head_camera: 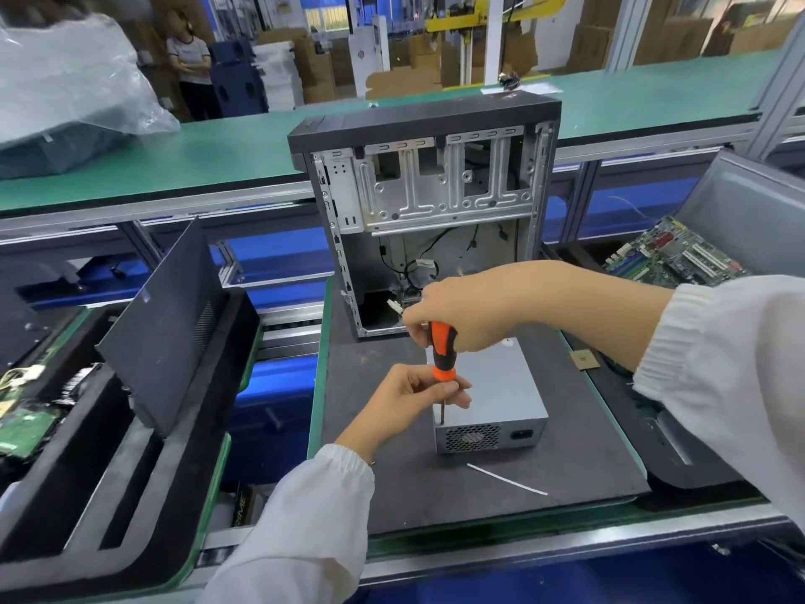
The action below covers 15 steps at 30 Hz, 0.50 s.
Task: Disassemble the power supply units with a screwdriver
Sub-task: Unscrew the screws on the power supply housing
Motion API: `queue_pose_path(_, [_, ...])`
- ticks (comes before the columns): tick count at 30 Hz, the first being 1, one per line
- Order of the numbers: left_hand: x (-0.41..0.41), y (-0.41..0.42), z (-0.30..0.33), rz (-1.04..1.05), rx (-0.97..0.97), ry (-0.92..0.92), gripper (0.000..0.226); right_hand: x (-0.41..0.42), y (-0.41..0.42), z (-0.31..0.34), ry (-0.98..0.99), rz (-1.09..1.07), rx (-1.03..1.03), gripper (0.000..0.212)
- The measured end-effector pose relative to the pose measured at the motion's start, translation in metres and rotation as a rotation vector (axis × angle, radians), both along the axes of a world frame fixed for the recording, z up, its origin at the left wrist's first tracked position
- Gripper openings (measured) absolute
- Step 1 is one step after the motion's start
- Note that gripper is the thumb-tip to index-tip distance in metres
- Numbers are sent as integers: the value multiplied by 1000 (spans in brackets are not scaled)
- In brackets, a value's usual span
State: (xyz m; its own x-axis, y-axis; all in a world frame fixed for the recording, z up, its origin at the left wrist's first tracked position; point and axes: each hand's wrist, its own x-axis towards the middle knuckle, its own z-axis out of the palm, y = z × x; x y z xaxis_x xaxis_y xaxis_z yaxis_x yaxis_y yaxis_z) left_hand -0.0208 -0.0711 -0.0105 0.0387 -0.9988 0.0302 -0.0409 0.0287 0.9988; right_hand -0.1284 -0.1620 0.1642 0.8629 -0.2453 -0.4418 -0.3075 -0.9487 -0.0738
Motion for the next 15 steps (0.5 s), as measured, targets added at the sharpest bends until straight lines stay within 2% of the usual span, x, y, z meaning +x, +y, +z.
queue_pose_path(1, [0,0,0,9,-6,-1,16,0,0,1,-25,1,21,27])
queue_pose_path(3, [0,-1,-1,34,-19,7,15,-1,0,0,-78,-61,-2,50])
queue_pose_path(5, [0,-2,-1,47,-9,-5,15,0,3,0,-100,-156,-96,73])
queue_pose_path(6, [0,-2,0,45,-2,-16,13,2,2,-4,-95,-162,-162,75])
queue_pose_path(9, [1,-2,0,32,7,6,15,7,-1,-15,-108,-46,-301,58])
queue_pose_path(11, [3,0,-2,12,2,53,20,7,-5,-15,-101,11,-279,42])
queue_pose_path(13, [7,1,-6,2,-8,81,23,6,-10,-11,-57,76,-197,16])
queue_pose_path(14, [8,2,-6,9,-12,88,23,5,-11,-7,-58,131,-163,11])
queue_pose_path(15, [9,2,-7,21,-15,97,21,4,-12,-4,-56,177,-142,21])
